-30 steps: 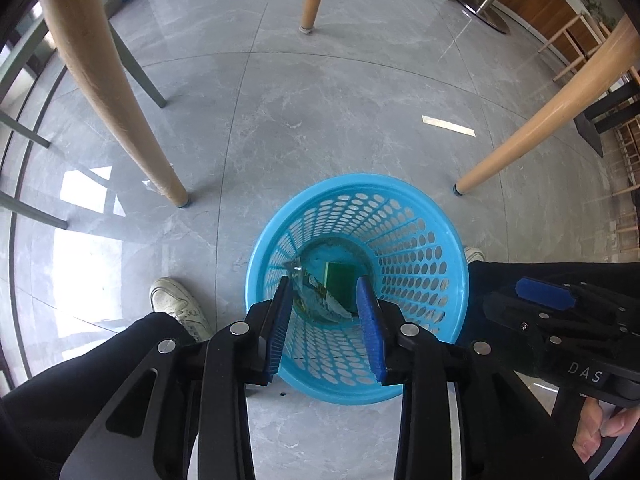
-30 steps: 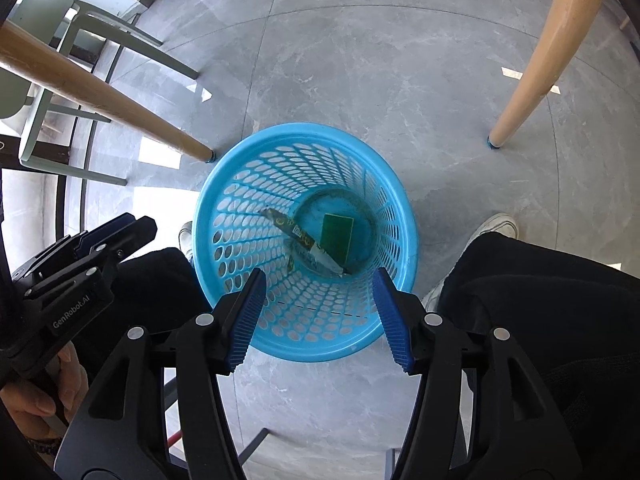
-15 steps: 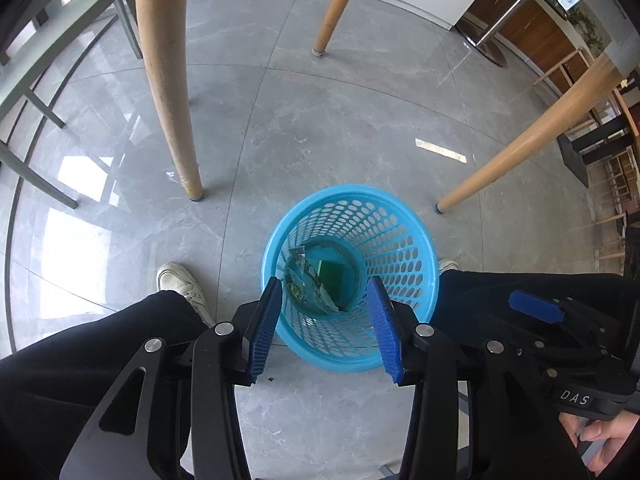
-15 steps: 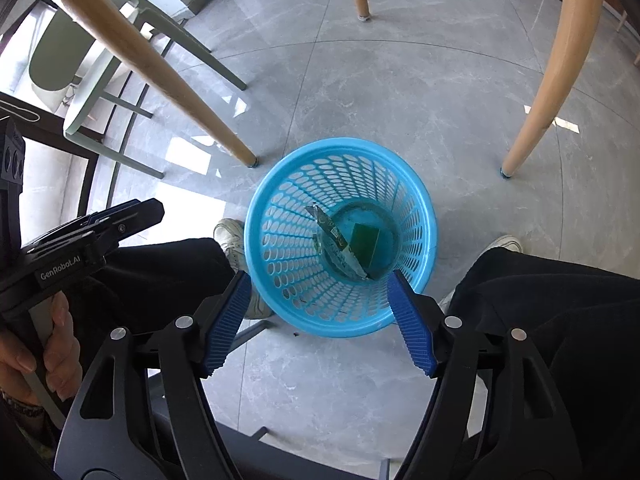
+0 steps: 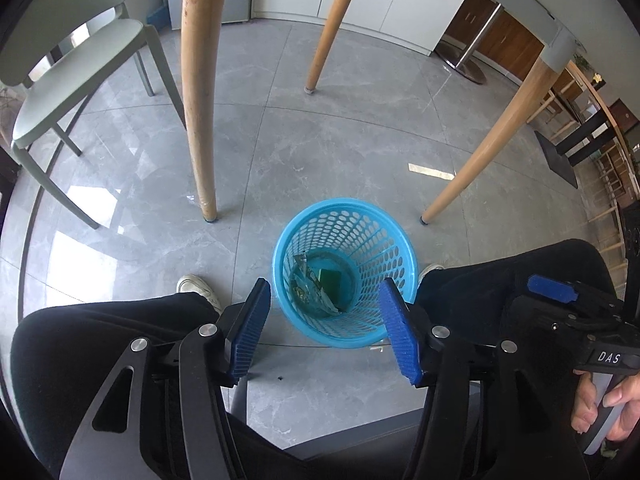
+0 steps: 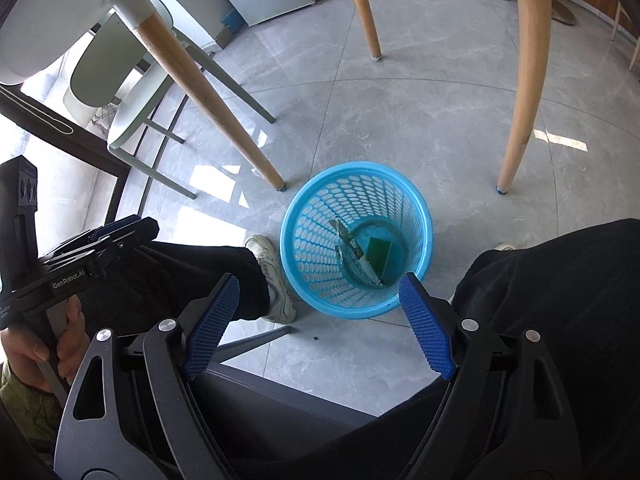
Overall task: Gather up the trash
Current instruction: 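Raise both tools back toward the table trash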
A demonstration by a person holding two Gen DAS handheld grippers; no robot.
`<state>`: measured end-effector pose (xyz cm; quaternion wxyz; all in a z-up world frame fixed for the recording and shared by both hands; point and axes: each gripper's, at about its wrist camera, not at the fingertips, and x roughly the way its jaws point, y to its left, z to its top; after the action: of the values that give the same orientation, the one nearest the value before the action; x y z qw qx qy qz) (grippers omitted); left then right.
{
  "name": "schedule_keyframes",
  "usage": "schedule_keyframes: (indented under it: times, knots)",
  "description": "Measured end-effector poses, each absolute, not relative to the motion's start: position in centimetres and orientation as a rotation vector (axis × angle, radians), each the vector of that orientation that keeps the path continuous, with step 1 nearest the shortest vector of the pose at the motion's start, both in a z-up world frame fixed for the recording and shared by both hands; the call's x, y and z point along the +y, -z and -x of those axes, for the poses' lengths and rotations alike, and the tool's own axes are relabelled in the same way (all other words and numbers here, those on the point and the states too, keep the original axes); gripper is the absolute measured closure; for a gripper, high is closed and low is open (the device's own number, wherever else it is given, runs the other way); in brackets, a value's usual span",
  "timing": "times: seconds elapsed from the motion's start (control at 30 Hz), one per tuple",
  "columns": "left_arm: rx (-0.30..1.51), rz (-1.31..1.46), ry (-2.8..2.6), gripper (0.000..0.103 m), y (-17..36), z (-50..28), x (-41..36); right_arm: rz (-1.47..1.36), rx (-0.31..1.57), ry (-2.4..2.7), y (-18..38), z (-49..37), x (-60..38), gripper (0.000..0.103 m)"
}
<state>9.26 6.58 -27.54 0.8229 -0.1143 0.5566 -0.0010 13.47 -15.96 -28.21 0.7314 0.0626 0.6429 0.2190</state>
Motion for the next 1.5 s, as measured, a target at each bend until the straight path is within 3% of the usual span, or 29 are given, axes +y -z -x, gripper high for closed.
schedule_keyframes:
  times: [0.83,1.1,1.5]
  knots:
    - [0.788,0.239,-0.064,0.031,8.7,-5.8,7.4,-0.015,0.818,-0.425,6.5,-14.4,-21.9,0.015]
    - [0.703,0.242,-0.102,0.027,3.7,-8.8,6.8,0.017,0.737,-0.408,3.1,-18.1,-21.2,0.015]
    - [0.771,0.283,-0.188,0.025,3.7,-14.9,7.4,0.089,0.727,-0.377,3.4,-24.5,-18.0,0.015]
